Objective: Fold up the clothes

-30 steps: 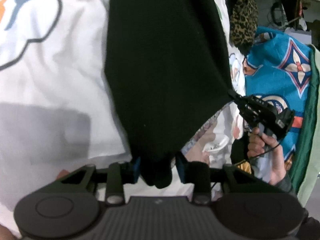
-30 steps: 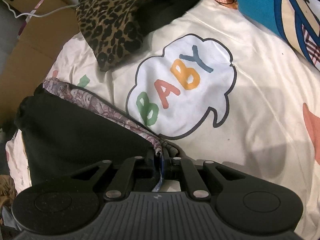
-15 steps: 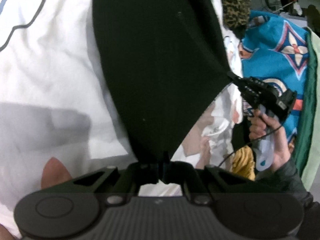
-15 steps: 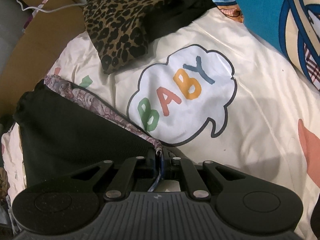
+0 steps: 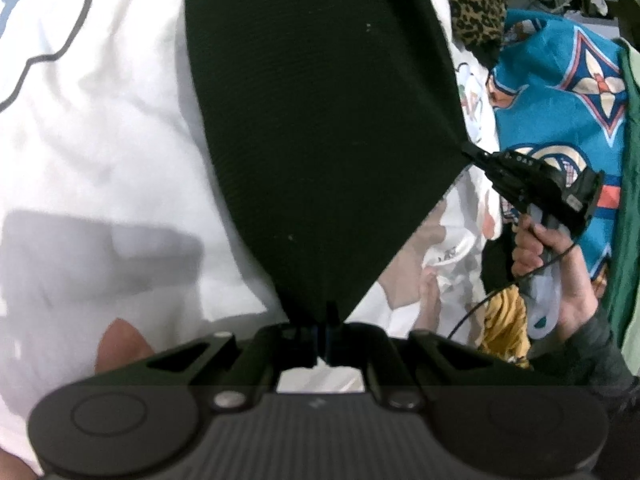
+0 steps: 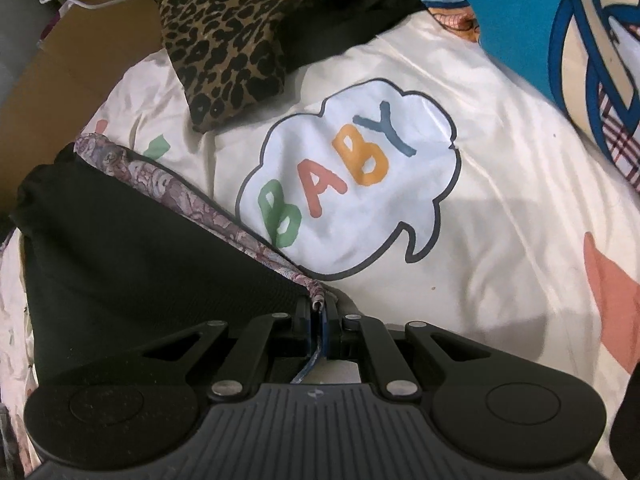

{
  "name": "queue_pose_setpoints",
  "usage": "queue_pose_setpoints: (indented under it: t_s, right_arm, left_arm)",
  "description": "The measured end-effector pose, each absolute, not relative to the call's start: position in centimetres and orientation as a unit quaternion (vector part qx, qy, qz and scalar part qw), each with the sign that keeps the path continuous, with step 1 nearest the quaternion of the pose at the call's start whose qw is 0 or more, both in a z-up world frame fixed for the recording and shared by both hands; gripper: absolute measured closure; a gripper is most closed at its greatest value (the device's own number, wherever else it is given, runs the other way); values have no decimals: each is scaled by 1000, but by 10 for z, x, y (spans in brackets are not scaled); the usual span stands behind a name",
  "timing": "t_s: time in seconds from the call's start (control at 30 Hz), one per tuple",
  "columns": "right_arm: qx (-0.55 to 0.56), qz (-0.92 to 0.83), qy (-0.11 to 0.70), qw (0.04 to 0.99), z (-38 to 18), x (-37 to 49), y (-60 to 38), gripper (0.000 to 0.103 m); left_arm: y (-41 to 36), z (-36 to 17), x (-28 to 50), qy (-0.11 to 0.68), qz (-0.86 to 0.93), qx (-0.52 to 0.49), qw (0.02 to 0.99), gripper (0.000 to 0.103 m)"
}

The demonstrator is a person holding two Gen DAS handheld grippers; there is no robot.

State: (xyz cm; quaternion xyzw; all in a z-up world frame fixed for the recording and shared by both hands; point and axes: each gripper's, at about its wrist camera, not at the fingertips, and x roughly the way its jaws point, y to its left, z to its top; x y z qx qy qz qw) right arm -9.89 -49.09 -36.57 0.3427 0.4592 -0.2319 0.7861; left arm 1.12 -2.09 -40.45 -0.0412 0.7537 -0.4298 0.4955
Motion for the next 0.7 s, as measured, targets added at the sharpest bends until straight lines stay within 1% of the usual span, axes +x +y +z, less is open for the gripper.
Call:
queue_pose_setpoints:
  t_s: [0.1, 0.13, 0.17, 0.2, 0.27, 0.3, 0.33, 0.43, 0.57, 0.7]
  right_arm:
    - [361, -230, 467, 774, -372, -97, -495, 97]
    - [360, -232, 464, 775, -370, -98, -496, 95]
    - [359, -234, 462, 777, -368, -98, -496, 88]
    - [358, -236, 459, 778, -366, -99, -497, 86]
    - [356, -240, 454, 781, -361, -100, -497, 71]
    - [354, -242, 451, 782, -358, -100, -498, 68]
    - [353, -244, 448, 784, -356, -101, -498, 66]
    - [350, -251, 440, 788, -349, -103, -499, 65]
    - [345, -259, 429, 794, -339, -105, -501, 65]
    - [346, -252, 420, 801, -333, -103, -500, 65]
  left_arm:
    - [-22, -411, 11, 759, -418, -37, 498, 99]
    - [-22, -412, 12, 762, -415, -36, 496, 96]
    - [-23, -412, 13, 766, -411, -34, 493, 94]
    - [-23, -411, 16, 769, -408, -31, 490, 92]
    - [-22, -407, 20, 770, -402, -22, 495, 85]
    - [-21, -404, 23, 767, -401, -18, 500, 84]
    - [-19, -401, 25, 765, -400, -14, 505, 81]
    - [-14, -393, 34, 763, -392, -3, 515, 73]
    - [-12, -378, 55, 750, -377, 22, 542, 66]
    - [-12, -362, 79, 738, -356, 34, 572, 63]
